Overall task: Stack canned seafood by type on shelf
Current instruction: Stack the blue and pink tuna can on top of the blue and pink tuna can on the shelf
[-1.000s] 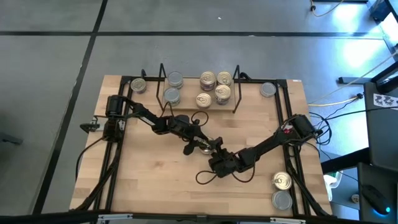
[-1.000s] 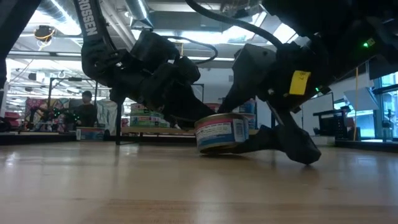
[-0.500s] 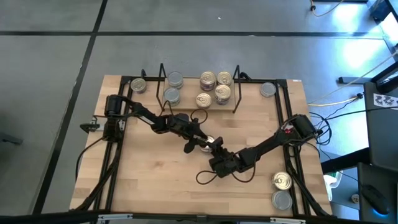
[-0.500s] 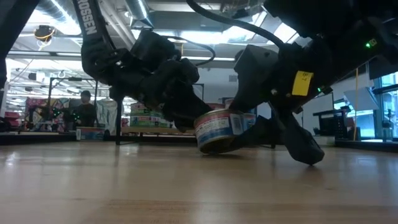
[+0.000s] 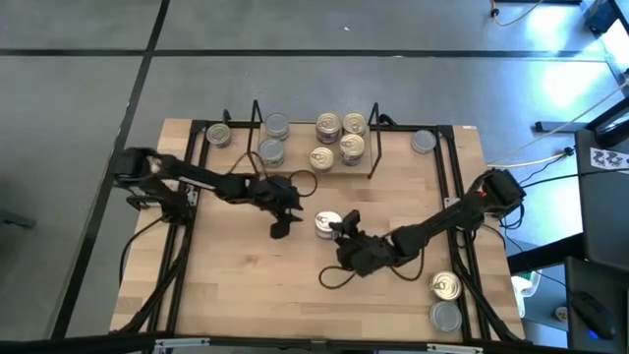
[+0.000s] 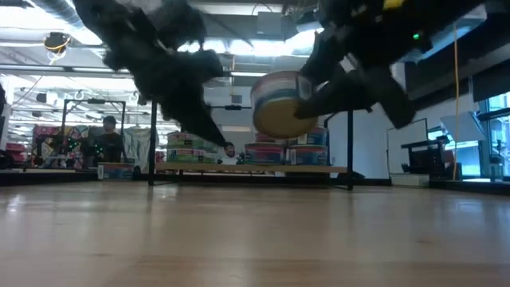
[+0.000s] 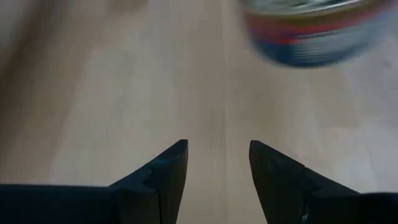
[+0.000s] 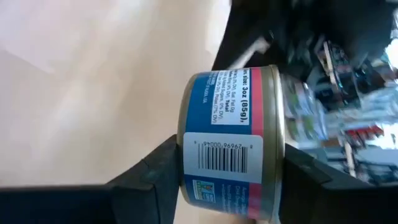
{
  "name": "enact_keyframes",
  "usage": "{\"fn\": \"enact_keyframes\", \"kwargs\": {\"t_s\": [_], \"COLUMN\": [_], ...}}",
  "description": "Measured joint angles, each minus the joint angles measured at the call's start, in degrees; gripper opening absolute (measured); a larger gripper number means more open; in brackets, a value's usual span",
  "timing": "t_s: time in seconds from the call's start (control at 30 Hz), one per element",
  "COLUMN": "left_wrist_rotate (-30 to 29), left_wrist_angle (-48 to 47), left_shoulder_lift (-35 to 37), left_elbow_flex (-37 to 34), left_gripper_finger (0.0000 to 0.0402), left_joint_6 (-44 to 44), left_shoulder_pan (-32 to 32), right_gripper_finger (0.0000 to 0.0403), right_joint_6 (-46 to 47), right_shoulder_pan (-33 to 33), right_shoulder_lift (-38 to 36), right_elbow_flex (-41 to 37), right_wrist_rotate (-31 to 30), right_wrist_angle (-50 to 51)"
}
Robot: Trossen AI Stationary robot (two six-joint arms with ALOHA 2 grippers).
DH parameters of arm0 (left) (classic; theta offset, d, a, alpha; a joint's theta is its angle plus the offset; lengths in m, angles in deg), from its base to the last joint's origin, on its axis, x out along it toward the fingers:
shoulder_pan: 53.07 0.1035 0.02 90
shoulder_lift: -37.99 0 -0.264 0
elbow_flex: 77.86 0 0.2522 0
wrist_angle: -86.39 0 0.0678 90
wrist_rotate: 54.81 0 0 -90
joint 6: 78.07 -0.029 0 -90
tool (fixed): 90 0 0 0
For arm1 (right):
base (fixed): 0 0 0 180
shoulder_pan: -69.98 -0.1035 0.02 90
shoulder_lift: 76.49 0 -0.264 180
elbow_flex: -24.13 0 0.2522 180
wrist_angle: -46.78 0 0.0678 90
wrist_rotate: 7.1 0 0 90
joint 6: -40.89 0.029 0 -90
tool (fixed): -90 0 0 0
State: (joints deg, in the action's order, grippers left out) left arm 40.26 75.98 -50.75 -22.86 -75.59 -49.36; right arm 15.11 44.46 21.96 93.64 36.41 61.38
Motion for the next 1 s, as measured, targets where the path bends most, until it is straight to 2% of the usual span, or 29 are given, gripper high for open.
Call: {"fn": "enact_keyframes", "kwargs": {"t_s": [0.13, 0.37, 0.47, 0.6, 0.73, 0.9, 1.0], "left_wrist_rotate": [-4.6, -7.5, -7.8, -7.9, -8.8, -9.0, -9.0], "left_wrist_angle": [-7.4, -5.2, -1.3, 0.5, 3.5, 5.1, 5.8], "left_shoulder_lift": [5.1, 16.0, 20.8, 24.9, 26.8, 26.8, 26.8], "left_elbow_flex": [-0.9, -10.9, -15.9, -21.7, -25.2, -25.9, -25.9], "left_gripper_finger": [0.0170, 0.0170, 0.0170, 0.0170, 0.0170, 0.0170, 0.0170], "left_joint_6": [-0.9, 1.3, 3.4, 6.6, 8.5, 8.3, 6.8], "left_shoulder_pan": [-1.9, -3.7, -4.0, -4.0, -4.0, -4.0, -3.9], "right_gripper_finger": [0.0189, 0.0189, 0.0189, 0.0189, 0.0189, 0.0189, 0.0189], "right_joint_6": [-2.5, -5.8, -7.5, -8.6, -8.9, -8.9, -8.6], "right_shoulder_pan": [4.2, 13.6, 17.7, 22.9, 27.3, 31.5, 33.1], "right_shoulder_lift": [-1.9, -1.8, -1.8, -1.8, -1.8, -1.8, -1.8], "right_elbow_flex": [-0.1, 1.0, 1.1, 1.2, 1.2, 1.2, 1.2], "right_wrist_rotate": [-1.5, -1.6, -1.9, 5.3, 7.6, 15.3, 16.2], "right_wrist_angle": [-0.4, -4.0, -7.2, -8.8, -10.2, -10.1, -10.2]}}
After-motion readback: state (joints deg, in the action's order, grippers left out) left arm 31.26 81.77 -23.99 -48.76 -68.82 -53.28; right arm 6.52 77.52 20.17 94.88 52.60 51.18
